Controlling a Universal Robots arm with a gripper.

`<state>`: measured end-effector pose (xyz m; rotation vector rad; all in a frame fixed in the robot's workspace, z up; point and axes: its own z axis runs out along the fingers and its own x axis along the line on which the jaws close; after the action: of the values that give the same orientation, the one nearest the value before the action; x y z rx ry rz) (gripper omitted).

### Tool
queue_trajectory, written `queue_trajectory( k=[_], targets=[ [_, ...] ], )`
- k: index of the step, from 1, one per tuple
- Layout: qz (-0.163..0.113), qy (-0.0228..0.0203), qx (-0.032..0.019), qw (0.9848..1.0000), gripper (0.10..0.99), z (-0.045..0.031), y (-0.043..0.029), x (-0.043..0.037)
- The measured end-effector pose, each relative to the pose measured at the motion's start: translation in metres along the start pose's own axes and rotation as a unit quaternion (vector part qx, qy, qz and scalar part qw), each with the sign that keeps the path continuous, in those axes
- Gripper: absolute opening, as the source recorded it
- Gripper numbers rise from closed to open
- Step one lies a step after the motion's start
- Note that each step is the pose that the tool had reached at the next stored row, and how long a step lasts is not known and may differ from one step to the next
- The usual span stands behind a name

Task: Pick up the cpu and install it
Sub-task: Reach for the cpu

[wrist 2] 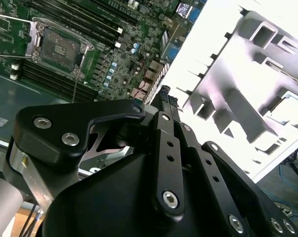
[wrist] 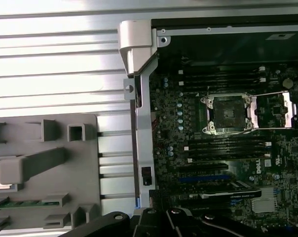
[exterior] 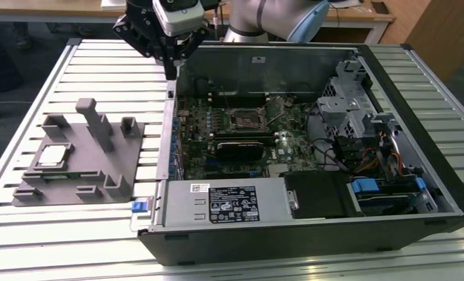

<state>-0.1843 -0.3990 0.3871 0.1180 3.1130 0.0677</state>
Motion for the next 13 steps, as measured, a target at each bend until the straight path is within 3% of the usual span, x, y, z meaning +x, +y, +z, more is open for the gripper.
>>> queue_trajectory(
  k=[13],
  targets=[
    [0.0, 0.0, 0.0, 1.0, 0.106, 0.0004, -0.0011, 0.015]
  ],
)
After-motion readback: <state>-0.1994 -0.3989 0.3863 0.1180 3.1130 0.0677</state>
